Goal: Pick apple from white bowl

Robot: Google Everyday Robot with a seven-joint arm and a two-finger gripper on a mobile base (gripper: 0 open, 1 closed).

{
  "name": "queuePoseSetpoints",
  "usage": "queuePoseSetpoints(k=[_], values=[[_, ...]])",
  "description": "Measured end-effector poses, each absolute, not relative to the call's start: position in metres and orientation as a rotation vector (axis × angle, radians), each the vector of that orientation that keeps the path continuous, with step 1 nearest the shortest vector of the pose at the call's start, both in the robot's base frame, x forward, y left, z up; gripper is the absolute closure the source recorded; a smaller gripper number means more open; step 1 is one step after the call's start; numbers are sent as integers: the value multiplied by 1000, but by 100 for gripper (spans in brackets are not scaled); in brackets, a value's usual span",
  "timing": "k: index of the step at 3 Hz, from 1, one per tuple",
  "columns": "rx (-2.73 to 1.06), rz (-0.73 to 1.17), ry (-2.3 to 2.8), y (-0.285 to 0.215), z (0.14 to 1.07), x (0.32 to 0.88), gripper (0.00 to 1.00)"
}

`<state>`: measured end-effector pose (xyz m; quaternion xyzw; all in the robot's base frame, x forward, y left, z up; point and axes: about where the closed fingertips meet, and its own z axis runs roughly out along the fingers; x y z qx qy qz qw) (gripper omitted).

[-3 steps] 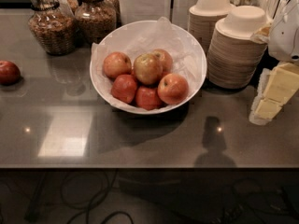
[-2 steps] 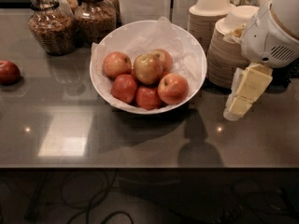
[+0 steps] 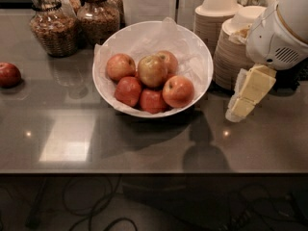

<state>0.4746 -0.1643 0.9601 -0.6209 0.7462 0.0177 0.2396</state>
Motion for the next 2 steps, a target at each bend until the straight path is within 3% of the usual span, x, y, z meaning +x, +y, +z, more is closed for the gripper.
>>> queuePoseSetpoints(k=[2], values=[[-1641, 275, 1839, -102, 963, 499, 0]])
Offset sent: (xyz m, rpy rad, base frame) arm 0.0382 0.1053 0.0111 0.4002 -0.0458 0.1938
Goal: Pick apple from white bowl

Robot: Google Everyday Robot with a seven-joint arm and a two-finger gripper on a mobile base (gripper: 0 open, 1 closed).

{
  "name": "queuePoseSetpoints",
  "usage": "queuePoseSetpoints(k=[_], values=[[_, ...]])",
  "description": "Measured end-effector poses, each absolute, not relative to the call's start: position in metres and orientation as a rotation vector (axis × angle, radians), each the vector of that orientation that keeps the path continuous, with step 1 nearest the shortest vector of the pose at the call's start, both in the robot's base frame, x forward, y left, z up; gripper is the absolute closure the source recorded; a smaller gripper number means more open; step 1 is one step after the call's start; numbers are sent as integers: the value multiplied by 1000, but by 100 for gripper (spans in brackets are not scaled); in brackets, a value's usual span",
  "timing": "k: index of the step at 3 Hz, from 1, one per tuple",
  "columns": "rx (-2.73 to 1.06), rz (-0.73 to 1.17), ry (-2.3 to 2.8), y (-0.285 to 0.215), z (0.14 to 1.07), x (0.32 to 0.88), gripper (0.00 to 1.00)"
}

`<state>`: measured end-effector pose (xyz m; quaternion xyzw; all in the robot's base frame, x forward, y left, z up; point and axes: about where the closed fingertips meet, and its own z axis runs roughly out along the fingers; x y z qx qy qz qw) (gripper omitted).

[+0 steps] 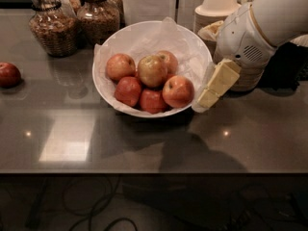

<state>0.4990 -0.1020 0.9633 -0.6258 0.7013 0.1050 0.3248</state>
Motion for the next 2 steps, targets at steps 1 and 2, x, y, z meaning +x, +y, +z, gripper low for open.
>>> queuePoseSetpoints(k=[1, 2], values=[[-1659, 410, 1751, -69, 963, 499, 0], [-1676, 497, 1705, -49, 958, 499, 0]])
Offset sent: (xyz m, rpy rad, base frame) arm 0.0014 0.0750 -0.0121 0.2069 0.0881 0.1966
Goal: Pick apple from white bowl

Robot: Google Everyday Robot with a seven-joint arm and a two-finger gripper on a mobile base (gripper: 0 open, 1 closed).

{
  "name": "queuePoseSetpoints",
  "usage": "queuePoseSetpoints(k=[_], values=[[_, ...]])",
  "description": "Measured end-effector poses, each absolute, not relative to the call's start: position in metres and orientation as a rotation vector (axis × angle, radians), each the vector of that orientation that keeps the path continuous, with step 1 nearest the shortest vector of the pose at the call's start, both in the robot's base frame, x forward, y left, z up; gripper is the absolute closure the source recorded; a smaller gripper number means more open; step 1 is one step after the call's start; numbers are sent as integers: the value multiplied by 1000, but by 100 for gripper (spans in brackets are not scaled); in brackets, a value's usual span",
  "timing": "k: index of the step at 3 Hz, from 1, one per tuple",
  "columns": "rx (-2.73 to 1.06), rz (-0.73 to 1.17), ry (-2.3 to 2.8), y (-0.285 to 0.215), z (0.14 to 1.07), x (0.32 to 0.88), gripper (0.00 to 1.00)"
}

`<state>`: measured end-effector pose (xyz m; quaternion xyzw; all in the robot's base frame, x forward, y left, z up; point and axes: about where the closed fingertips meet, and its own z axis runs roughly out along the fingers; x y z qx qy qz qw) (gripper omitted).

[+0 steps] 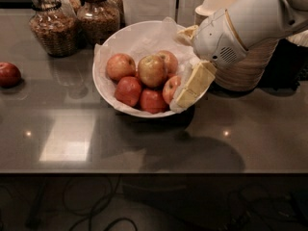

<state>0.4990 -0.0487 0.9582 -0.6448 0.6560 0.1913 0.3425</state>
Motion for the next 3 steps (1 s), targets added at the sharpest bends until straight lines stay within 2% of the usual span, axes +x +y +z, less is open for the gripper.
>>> queuePoseSetpoints(k=[1, 3], values=[[-1688, 534, 1684, -35, 953, 505, 0], [-1691, 399, 1704, -29, 945, 548, 2]])
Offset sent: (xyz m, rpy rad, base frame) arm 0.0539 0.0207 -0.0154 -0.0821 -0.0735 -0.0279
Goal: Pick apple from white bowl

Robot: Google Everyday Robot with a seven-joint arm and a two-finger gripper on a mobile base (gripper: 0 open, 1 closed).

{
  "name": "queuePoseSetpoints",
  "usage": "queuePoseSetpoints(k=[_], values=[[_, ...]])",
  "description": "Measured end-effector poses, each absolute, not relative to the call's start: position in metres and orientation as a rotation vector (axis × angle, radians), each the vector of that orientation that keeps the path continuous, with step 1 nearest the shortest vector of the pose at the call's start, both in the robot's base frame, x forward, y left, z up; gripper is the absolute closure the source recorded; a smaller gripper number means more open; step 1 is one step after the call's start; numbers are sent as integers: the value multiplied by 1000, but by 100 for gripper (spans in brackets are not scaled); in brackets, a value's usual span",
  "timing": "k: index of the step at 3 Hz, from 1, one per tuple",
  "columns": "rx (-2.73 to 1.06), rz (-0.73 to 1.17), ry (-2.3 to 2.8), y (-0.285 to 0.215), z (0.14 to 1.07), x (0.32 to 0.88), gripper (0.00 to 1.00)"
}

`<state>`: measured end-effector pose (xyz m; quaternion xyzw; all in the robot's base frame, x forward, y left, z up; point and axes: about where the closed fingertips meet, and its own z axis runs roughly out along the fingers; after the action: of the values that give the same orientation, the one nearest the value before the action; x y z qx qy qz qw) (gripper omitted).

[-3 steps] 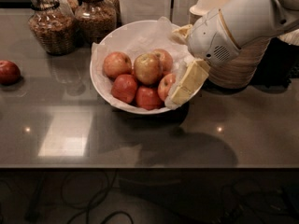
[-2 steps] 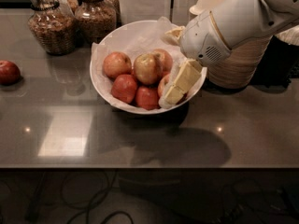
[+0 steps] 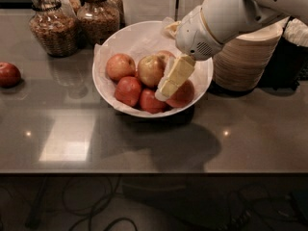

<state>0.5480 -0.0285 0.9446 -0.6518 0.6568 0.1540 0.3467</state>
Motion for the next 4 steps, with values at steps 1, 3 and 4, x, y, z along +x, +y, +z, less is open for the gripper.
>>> queuePoseSetpoints(k=[1, 3, 4], values=[[-1692, 382, 1715, -25, 932, 568, 3], [-1688, 431, 1726, -23, 914, 587, 5], [-1688, 431, 1726, -23, 914, 587, 22]])
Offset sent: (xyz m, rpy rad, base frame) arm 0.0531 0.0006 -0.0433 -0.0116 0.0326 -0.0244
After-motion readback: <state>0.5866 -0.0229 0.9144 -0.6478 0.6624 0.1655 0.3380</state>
